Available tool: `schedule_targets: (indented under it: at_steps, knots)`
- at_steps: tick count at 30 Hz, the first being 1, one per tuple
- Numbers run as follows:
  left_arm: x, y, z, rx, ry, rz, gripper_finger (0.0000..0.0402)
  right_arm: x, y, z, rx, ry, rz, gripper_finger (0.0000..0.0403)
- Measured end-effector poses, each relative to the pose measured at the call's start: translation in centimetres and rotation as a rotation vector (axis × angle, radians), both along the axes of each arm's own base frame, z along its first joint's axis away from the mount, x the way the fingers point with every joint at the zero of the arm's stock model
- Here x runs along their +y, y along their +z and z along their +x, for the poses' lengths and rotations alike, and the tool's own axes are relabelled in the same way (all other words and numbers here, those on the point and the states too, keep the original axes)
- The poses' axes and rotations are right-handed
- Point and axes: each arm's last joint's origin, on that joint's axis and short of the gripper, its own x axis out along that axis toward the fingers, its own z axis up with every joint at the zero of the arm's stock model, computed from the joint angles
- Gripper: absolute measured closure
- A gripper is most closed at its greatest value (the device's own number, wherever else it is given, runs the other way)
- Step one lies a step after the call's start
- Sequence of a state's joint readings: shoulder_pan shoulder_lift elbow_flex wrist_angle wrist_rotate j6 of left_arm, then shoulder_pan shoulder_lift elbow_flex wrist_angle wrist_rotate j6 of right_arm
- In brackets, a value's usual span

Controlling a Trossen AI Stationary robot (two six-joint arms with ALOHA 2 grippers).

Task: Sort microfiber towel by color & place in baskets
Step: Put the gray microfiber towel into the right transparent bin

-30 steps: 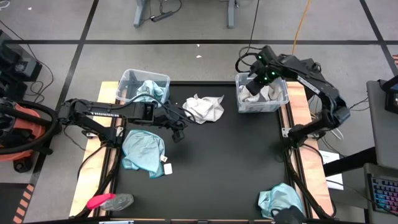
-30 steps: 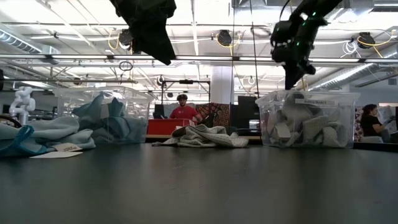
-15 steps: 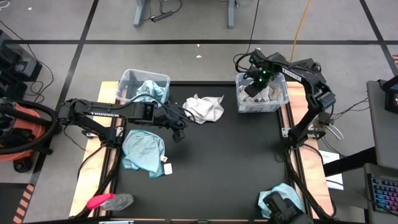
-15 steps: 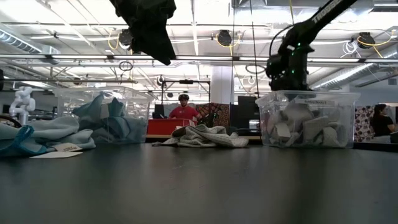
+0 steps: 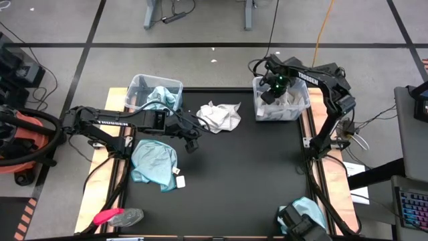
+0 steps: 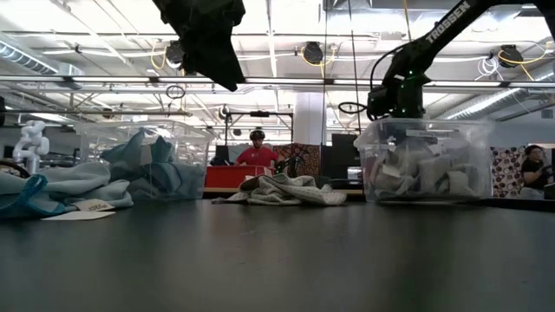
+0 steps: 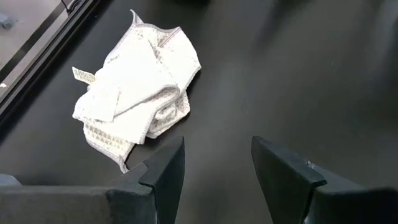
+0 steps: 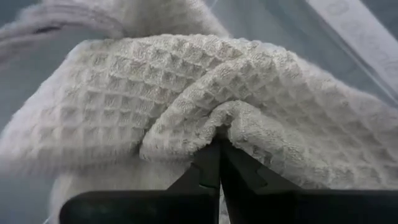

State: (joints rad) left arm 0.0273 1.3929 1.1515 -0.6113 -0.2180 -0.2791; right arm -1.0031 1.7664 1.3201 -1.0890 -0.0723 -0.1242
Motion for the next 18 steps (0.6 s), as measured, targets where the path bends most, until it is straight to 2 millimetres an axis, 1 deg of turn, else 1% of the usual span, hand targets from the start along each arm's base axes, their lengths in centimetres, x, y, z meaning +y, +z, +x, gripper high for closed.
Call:
schedule_targets:
  at_steps: [5, 10, 15, 16, 18]
  knots:
    - [0.1, 0.0, 0.0, 0.006, -0.018, 0.017, 0.0209, 1.5, 2.1, -0.6, -0.048, -0.011, 0.014, 0.0401]
    - [0.6, 0.0, 0.0, 0.008, -0.003, 0.021, 0.0209, 3.2, 5.5, -1.7, -0.114, -0.03, -0.065, 0.0401]
    - [1.0, 0.0, -0.1, 0.008, 0.004, 0.015, 0.0209, 4.8, 8.9, -2.8, -0.228, -0.185, -0.207, 0.0393]
    - [1.0, 0.0, -0.1, 0.008, 0.005, 0.016, 0.0209, 5.0, 9.1, -3.0, -0.251, -0.225, -0.229, 0.0387]
    - [1.0, 0.0, -0.1, 0.008, 0.003, 0.018, 0.0209, 5.4, 8.9, -3.4, -0.264, -0.314, -0.252, 0.0371]
